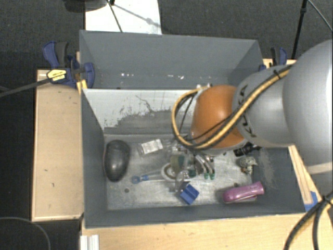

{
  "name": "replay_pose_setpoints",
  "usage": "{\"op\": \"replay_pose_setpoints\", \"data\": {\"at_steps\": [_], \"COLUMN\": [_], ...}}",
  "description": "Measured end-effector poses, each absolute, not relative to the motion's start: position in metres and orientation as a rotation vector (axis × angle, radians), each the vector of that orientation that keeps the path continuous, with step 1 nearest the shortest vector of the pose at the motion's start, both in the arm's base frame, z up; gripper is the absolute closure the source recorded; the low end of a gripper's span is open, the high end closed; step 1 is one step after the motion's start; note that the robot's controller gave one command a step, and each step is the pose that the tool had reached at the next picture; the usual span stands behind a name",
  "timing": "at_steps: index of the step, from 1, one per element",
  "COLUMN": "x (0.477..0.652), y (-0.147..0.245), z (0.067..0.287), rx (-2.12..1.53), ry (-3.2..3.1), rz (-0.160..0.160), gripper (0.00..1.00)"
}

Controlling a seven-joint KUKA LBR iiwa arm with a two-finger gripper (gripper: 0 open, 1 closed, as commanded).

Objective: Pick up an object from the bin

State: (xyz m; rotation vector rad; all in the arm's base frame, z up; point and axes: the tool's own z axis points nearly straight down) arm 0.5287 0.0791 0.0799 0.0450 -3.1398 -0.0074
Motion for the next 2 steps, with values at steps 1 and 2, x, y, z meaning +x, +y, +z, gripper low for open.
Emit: {"op": "replay_pose_setpoints", "data": {"at_steps": [1,2], "x": [0.530,0.543], "y": [0.074,0.063], "z": [0.082,0.216], "rx": [0.033,0.149], "ry": [-3.143,-3.149], "rz": [-0.001,-0.001], "gripper": [1.00,1.00]}}
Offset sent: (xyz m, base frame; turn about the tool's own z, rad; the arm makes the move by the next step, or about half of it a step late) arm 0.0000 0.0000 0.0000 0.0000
